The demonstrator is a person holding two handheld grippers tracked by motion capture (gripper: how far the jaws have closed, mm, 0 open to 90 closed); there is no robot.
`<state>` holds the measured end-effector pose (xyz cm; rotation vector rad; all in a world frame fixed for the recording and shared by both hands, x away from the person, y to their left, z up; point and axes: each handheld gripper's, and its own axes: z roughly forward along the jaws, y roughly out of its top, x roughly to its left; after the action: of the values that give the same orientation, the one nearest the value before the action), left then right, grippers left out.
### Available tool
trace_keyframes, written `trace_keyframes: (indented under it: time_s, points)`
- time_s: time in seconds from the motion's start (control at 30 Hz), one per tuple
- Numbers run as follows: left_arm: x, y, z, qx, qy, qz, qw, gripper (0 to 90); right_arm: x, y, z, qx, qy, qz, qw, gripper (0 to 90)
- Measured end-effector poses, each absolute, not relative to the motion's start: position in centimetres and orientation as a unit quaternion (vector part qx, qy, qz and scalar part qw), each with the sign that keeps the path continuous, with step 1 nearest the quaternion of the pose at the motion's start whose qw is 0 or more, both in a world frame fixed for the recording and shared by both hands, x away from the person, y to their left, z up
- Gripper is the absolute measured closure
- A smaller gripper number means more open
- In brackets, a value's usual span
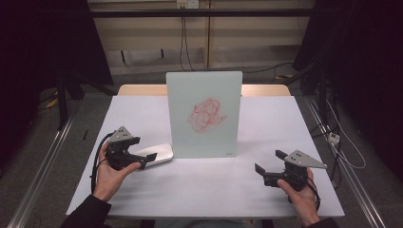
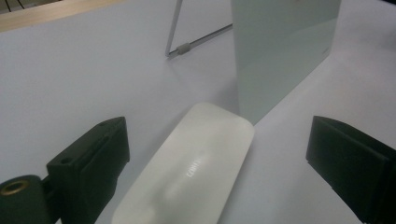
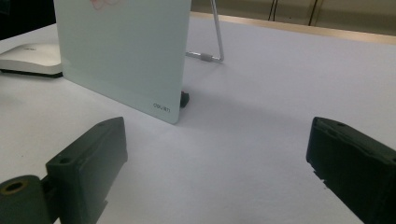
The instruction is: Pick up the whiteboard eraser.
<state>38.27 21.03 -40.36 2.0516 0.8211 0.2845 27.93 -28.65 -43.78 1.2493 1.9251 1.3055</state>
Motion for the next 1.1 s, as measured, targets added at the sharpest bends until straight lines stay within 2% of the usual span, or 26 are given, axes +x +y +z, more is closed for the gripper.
trace_keyframes:
  time_s: [0.47,0.73,1.1]
  points:
    - [41.7,20.1,-39.8,0.866,0.311,0.11,0.377,8.9,28.1,-28.6,-43.8,0.457,0.709,0.479,0.244,5.1]
    - [43.5,18.8,-40.8,0.902,0.282,0.059,0.322,10.4,28.1,-28.5,-43.9,0.454,0.712,0.479,0.241,5.1]
    - [43.0,17.9,-41.7,0.926,0.252,0.049,0.275,15.9,28.1,-28.4,-43.9,0.453,0.712,0.48,0.239,5.1]
